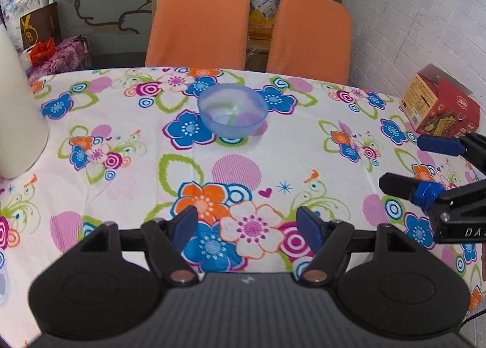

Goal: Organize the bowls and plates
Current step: 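Release the white bowl and grasp the translucent blue bowl rim with both tools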

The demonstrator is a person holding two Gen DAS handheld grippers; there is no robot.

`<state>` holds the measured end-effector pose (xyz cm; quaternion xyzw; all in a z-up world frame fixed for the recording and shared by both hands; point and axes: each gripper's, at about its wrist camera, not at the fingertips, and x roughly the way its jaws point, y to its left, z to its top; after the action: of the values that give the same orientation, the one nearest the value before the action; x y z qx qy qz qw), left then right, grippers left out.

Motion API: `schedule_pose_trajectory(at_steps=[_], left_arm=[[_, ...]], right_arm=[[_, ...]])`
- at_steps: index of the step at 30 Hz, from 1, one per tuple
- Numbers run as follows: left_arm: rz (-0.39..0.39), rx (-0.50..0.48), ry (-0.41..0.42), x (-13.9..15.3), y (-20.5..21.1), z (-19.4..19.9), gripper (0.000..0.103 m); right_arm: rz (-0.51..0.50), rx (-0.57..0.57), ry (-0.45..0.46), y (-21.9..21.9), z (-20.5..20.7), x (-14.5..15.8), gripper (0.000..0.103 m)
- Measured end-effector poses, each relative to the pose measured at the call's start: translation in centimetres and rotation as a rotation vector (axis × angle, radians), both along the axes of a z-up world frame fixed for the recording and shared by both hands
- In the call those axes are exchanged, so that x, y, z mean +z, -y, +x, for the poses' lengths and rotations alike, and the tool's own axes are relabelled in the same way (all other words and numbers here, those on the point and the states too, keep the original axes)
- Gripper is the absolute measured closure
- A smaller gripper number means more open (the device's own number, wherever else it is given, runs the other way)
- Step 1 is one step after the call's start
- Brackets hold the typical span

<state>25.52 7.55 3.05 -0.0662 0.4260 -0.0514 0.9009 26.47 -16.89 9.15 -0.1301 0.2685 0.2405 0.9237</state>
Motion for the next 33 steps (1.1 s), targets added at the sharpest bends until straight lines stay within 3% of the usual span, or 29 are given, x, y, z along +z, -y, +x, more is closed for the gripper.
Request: schedule_pose_trajectory(at_steps=[7, 12, 17, 22, 26, 31, 33], left_arm=[[0.05, 0.031, -0.046, -2.0, -3.1, 6.6, 0.03], [-0.021, 0.056, -0.015, -1.6, -5.2, 12.5, 0.03], [-0.049, 0.04, -0.026, -3.2, -5.0, 17.3, 0.03], [-0.011, 0.034, -0.083, -6.3, -3.9, 20.7, 0.03], [0.022, 0.033, -0.046, -7.2, -3.8, 20.9, 0.03], [-0.002, 0.038, -0.033, -7.2, -4.2, 21.6, 0.03], [0.008, 0.032, -0.024, -7.2, -4.1, 21.8, 0.04]], right_arm=[[-0.047, 0.034, -0.065, -4.3, 6.9, -2.3, 0.023], [-0.118, 0.069, -0.126, -7.1, 10.5, -4.7, 0.023], [-0.117, 0.076, -0.152, -8.7, 12.9, -6.4, 0.023], [-0.133, 0.104, -0.098, -10.7, 14.1, -7.9, 0.022], [-0.077, 0.118, -0.069, -11.4, 14.6, -8.1, 0.022], [-0.017, 0.155, -0.022, -12.0, 15.2, -8.2, 0.024], [-0.008, 0.176, 0.018, -12.2, 15.1, -8.1, 0.024]])
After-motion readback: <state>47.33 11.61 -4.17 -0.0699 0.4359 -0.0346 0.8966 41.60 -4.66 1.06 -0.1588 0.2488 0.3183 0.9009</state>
